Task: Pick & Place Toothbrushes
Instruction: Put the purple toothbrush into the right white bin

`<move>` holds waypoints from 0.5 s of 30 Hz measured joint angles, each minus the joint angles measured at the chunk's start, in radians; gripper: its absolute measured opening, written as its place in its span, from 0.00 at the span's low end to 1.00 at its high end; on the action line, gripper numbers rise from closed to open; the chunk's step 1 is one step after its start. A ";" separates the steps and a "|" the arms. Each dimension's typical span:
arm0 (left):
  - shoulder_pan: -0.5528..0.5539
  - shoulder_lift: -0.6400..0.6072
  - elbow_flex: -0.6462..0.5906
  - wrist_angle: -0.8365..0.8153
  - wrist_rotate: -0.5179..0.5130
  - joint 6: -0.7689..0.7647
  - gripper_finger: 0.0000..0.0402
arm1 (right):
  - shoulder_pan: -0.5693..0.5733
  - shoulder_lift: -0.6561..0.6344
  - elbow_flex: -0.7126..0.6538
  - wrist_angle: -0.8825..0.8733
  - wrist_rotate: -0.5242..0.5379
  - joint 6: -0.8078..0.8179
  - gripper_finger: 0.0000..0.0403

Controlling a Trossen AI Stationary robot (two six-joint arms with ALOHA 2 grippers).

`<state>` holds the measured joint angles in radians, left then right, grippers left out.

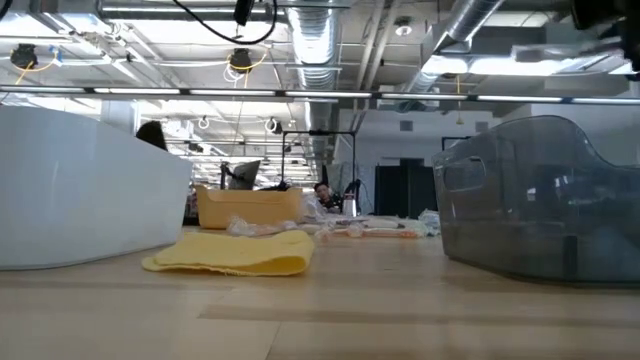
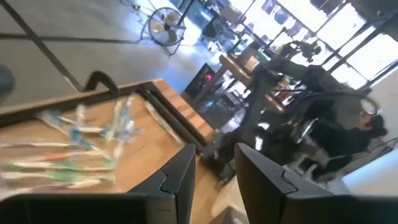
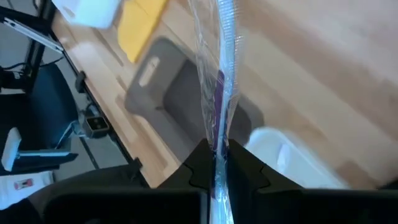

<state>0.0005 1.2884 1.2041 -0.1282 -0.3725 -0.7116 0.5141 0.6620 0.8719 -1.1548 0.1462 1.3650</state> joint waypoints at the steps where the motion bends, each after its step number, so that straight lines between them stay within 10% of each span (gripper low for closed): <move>1: -0.009 0.006 -0.001 -0.008 -0.002 -0.003 0.27 | 0.043 -0.003 -0.018 0.007 0.015 0.038 0.04; 15: -0.098 0.137 -0.002 0.064 0.004 -0.038 0.27 | 0.549 0.215 -0.087 0.109 0.168 0.581 0.04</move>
<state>-0.0971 1.4250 1.2026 -0.0641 -0.3683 -0.7494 1.0629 0.8774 0.7849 -1.0463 0.3142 1.9463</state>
